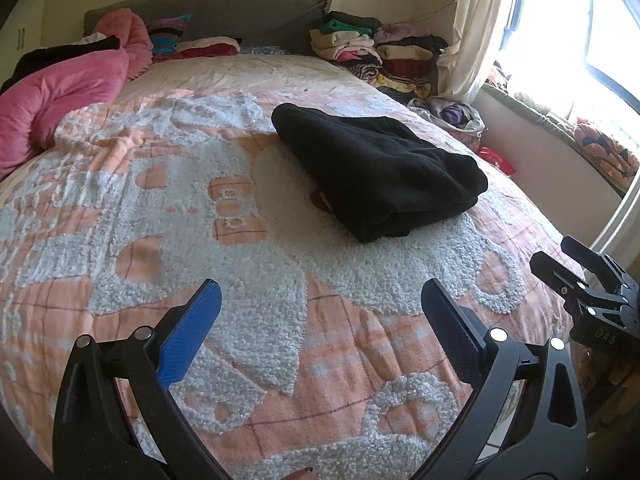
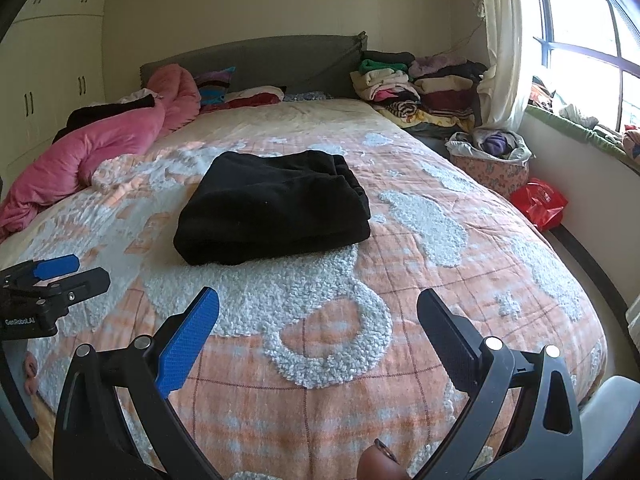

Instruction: Fold small clothes

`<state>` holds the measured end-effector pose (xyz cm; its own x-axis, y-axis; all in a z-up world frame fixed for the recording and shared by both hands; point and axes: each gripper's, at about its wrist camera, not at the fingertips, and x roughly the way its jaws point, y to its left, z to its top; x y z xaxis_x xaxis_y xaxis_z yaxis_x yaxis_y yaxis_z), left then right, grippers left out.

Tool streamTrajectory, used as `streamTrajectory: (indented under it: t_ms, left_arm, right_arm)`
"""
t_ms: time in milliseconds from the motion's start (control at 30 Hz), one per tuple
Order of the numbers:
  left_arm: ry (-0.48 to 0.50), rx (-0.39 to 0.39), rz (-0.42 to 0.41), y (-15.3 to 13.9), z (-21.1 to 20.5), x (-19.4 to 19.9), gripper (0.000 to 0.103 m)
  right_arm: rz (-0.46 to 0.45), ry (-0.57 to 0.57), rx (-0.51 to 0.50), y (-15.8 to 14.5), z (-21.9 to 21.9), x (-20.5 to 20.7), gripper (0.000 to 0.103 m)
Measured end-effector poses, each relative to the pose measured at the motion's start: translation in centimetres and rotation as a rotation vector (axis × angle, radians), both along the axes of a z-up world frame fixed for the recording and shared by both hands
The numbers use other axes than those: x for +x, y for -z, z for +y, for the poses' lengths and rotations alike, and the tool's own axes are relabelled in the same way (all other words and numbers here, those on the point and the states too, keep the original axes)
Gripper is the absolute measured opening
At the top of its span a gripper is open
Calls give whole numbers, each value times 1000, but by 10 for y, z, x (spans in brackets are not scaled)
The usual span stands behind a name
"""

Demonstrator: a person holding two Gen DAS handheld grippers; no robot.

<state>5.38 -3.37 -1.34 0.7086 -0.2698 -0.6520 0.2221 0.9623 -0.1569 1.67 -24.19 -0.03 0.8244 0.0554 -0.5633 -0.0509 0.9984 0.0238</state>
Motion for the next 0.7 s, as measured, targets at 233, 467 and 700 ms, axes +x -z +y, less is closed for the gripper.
streamTrajectory:
  t_ms: [233,467,700]
  left_arm:
    - [0,4,2,0,-1,0,94]
    - [0,1,1,-1,0,0,94]
    - [-8,13,9,-1,-2,0,94]
  right_arm:
    - [9,-1,3,1,0,1,99]
    - [12,-1,3,2,0,1,99]
    - [8,1,-1,2,0,0,99]
